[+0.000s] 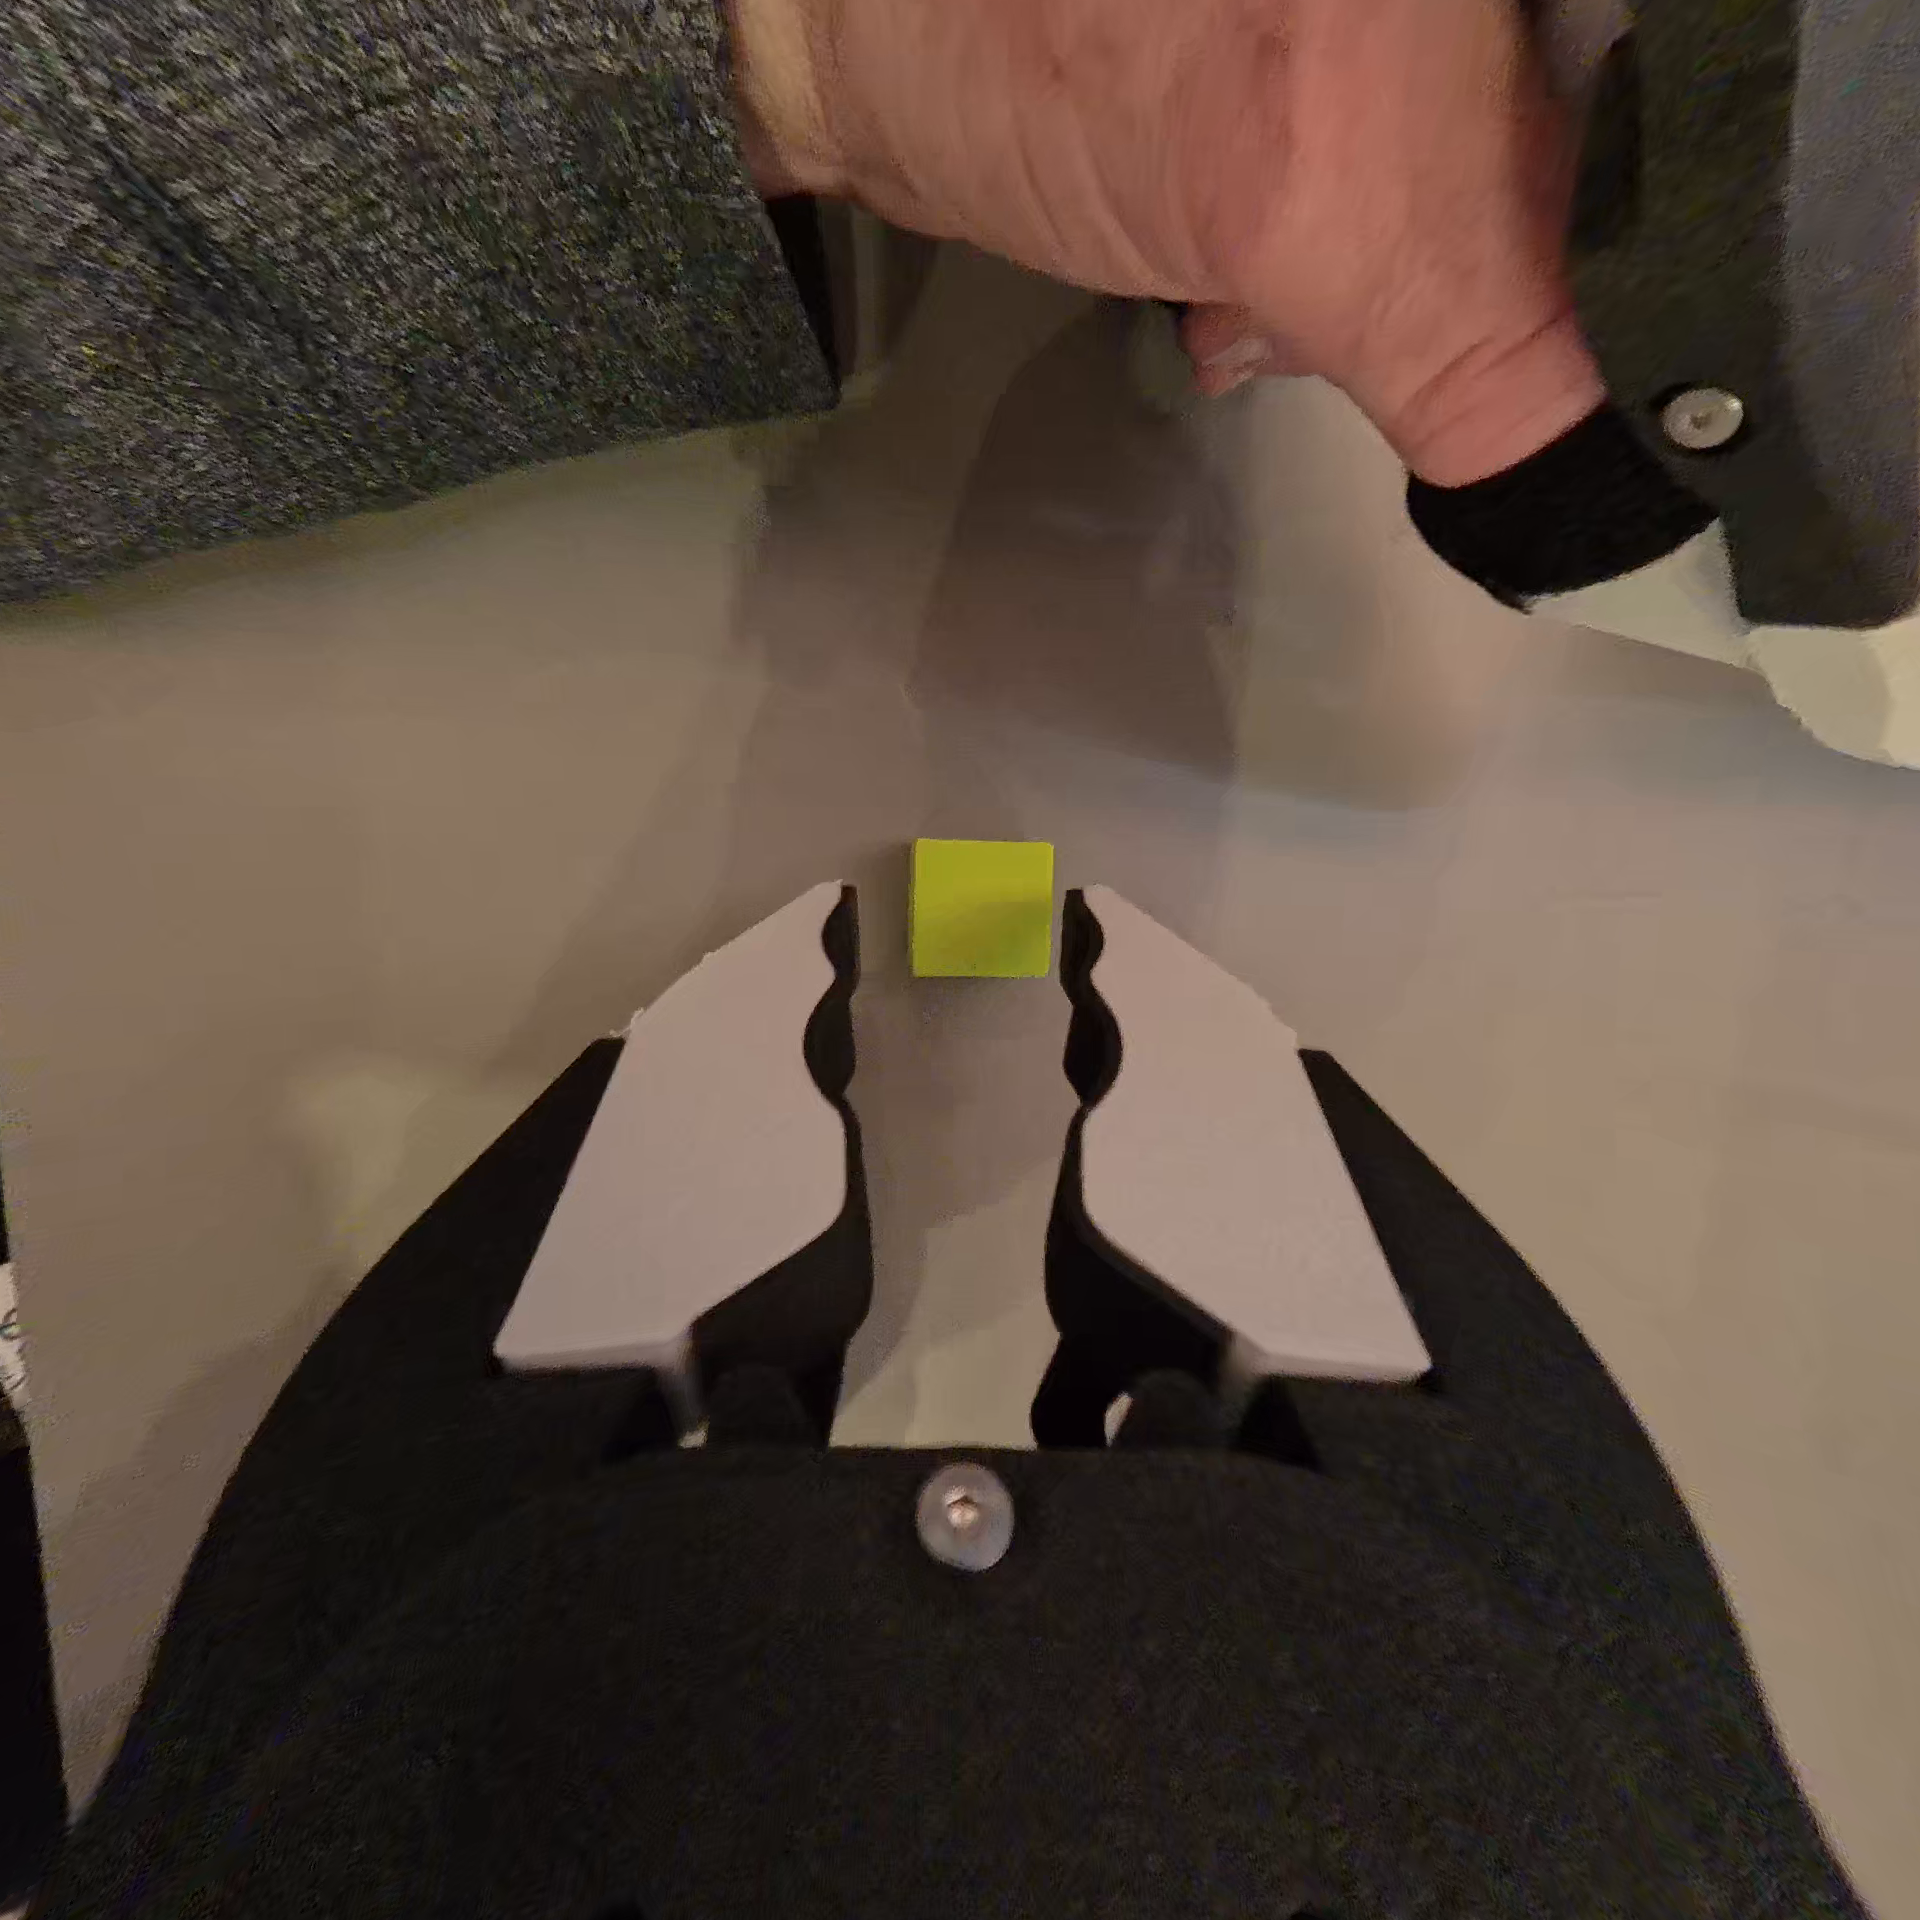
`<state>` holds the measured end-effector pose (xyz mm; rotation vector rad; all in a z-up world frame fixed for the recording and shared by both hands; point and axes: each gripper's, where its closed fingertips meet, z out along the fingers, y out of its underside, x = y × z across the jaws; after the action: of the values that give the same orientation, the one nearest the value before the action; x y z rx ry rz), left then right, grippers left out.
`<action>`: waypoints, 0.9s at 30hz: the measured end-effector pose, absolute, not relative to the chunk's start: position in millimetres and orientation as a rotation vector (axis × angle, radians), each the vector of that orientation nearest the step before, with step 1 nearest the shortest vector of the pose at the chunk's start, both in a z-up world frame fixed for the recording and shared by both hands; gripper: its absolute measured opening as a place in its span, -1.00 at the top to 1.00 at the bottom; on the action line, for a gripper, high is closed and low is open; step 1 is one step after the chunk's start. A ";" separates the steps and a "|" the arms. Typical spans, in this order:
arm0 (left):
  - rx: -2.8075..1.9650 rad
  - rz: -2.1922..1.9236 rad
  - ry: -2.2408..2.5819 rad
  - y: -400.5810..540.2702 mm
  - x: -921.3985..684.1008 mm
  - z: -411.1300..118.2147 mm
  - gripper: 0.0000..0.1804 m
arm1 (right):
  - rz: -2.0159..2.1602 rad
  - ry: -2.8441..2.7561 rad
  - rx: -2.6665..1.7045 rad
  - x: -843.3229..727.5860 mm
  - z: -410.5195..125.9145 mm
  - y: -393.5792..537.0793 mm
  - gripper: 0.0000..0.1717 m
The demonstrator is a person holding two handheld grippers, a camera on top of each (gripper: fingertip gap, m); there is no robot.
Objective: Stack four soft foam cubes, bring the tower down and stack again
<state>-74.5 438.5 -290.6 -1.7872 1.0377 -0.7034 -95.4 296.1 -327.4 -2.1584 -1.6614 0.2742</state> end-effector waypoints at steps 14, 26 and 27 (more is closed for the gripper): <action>-1.788 -0.703 1.053 436.8 -71.4 -292.2 1.00 | 0.270 -1.645 -2.117 -44.7 -266.6 285.3 0.69; -1.811 -0.680 1.077 436.5 -69.3 -300.5 1.00 | 0.144 -1.682 -2.196 82.3 -242.3 274.1 0.69; -1.813 -0.679 1.078 436.7 -69.3 -300.9 1.00 | 0.143 -1.687 -2.200 83.3 -244.4 273.1 0.69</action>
<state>-69.3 436.7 -300.9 -1.8129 1.0782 -0.6791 83.3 273.1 -244.4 -2.1999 -1.6875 0.1432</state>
